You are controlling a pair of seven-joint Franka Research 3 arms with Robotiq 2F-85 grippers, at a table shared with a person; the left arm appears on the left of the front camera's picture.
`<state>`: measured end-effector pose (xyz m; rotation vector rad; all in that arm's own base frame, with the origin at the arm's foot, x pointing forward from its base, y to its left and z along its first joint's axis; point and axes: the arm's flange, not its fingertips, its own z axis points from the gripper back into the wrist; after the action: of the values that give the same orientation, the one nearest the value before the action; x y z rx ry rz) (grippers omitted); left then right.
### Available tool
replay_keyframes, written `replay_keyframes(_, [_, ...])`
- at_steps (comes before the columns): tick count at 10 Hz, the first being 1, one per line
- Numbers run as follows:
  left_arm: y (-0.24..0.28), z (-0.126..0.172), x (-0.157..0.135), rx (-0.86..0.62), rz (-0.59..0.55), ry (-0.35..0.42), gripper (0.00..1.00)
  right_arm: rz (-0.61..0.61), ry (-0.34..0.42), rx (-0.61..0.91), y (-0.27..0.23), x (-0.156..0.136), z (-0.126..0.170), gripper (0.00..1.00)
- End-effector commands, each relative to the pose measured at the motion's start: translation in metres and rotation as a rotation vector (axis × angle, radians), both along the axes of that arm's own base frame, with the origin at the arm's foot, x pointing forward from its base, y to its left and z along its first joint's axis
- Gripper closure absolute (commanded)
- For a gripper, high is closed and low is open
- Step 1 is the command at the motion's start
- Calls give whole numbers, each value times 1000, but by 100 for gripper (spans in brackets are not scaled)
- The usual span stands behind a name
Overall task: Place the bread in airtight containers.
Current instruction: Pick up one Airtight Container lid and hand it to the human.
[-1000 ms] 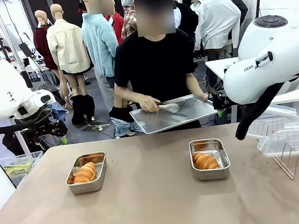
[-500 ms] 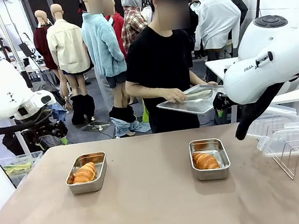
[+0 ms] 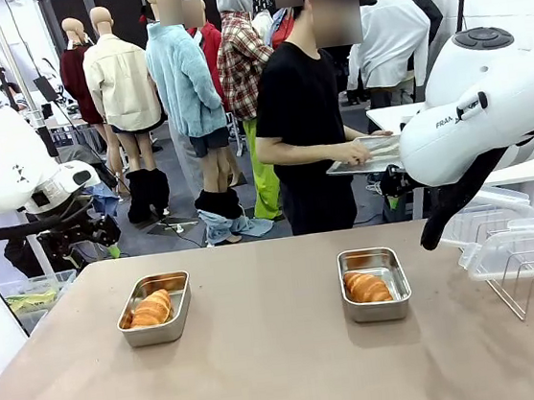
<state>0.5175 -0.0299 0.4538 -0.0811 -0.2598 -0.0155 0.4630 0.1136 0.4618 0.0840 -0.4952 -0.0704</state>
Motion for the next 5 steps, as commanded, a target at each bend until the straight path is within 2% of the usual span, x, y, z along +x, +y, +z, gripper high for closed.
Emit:
replay_keyframes(1, [18, 4, 6, 16, -6, -3, 12, 0, 0, 0, 0, 0, 0, 0])
replay_keyframes(5, [56, 4, 8, -20, 37, 9, 12, 3, -3, -4, -2, 0, 1, 0])
